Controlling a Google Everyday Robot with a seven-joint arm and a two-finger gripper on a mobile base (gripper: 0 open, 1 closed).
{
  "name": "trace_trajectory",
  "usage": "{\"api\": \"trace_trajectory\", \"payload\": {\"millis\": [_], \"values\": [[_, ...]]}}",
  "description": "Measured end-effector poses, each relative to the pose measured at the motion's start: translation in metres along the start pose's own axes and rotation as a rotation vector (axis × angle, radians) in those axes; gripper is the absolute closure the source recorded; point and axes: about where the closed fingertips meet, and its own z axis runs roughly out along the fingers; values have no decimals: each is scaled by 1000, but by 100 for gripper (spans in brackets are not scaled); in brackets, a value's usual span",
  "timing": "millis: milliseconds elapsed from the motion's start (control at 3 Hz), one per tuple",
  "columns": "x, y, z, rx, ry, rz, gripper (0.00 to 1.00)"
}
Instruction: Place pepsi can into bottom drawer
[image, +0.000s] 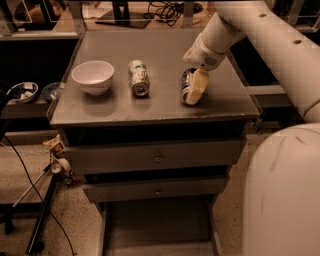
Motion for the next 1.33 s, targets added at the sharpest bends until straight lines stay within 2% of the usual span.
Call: {"api": "trace_trajectory", "payload": {"millis": [333, 1000, 1333], "values": [[0, 0, 0, 0, 0, 0, 18], [0, 0, 0, 0, 0, 0, 64], [0, 0, 0, 0, 0, 0, 95]]}}
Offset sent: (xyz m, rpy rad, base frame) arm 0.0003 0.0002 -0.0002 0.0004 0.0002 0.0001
